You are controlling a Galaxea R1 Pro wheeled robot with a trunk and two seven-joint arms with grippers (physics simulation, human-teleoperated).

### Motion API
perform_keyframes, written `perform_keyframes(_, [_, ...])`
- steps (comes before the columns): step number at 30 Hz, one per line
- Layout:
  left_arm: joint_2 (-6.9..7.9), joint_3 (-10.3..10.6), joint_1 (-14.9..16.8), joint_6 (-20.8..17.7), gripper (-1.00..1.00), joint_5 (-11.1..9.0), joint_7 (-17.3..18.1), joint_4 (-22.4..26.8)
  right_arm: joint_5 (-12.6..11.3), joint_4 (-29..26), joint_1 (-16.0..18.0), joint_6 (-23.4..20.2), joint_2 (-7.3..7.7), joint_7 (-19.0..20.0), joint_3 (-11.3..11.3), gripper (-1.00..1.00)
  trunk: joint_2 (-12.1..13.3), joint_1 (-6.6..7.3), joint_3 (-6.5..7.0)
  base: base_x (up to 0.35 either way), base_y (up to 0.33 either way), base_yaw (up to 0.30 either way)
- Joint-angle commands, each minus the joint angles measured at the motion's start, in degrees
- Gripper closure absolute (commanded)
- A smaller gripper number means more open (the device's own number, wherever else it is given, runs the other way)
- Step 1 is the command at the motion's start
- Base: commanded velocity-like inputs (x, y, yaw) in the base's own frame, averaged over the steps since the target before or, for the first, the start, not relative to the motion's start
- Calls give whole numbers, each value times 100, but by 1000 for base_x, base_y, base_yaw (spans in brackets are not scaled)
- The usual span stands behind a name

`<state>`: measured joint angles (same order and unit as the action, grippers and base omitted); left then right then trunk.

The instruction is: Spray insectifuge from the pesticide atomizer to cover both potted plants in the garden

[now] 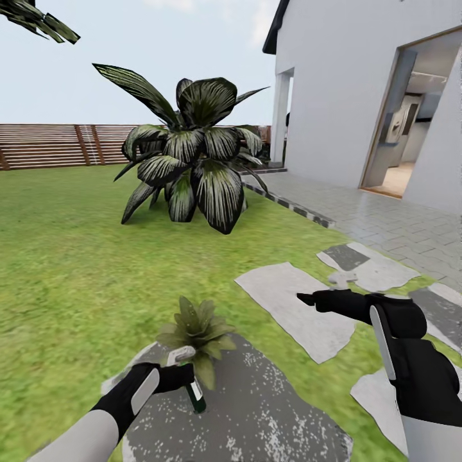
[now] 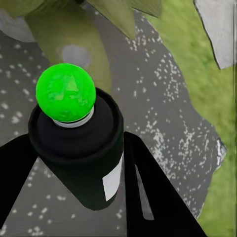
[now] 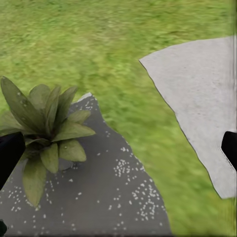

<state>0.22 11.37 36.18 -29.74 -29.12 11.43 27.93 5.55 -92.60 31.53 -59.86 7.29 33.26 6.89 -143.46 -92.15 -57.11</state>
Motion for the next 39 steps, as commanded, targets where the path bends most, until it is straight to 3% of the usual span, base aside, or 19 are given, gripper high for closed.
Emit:
perform_keyframes(1, [-1,9,3,-12,100,3,8,4,59,-4,3,-14,1,58,5,-100,-2,2,-6,-28,-328,0])
perform_keyframes(9, [-30,6,-22,65,100,-5,3,2,56,-4,10,-14,1,58,13,-100,-2,2,2,24,-319,134])
perform_keyframes(25, [-39,0,-89,83,100,-30,-44,2,60,-4,11,-14,-4,49,5,-100,-2,2,34,3,-45,281])
perform_keyframes(39, [-69,-2,-90,90,100,-6,-73,-3,73,-4,11,-14,0,56,7,-100,-2,2,61,-68,-302,285])
